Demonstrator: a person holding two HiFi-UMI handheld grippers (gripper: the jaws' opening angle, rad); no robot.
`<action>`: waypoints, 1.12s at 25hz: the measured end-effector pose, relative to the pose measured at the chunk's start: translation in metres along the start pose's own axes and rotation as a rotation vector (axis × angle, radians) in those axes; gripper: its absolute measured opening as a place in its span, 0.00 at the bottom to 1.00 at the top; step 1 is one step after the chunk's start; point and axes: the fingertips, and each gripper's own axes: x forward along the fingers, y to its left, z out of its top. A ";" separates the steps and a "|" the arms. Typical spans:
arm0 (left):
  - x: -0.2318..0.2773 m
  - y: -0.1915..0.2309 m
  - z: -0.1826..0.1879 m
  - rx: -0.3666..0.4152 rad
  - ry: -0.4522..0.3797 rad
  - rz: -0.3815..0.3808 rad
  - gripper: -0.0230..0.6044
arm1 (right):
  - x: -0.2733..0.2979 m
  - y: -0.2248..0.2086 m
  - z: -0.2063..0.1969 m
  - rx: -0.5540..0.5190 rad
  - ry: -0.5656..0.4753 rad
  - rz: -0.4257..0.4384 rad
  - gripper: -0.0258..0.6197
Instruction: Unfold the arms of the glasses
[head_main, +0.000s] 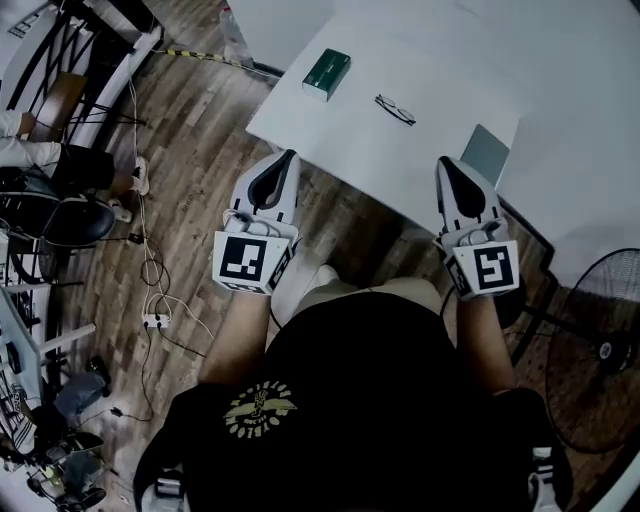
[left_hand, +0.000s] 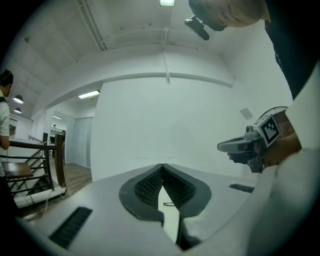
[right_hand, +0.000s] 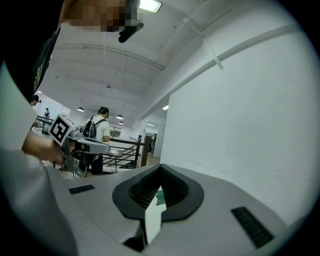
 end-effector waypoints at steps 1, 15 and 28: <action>0.000 0.007 -0.003 -0.005 0.003 0.003 0.05 | 0.004 0.002 0.000 -0.007 0.005 -0.003 0.03; 0.054 0.032 -0.035 -0.015 0.069 0.005 0.05 | 0.058 -0.025 -0.033 0.019 0.040 0.022 0.03; 0.135 0.045 -0.039 0.032 0.119 0.008 0.05 | 0.129 -0.085 -0.066 0.059 0.050 0.065 0.03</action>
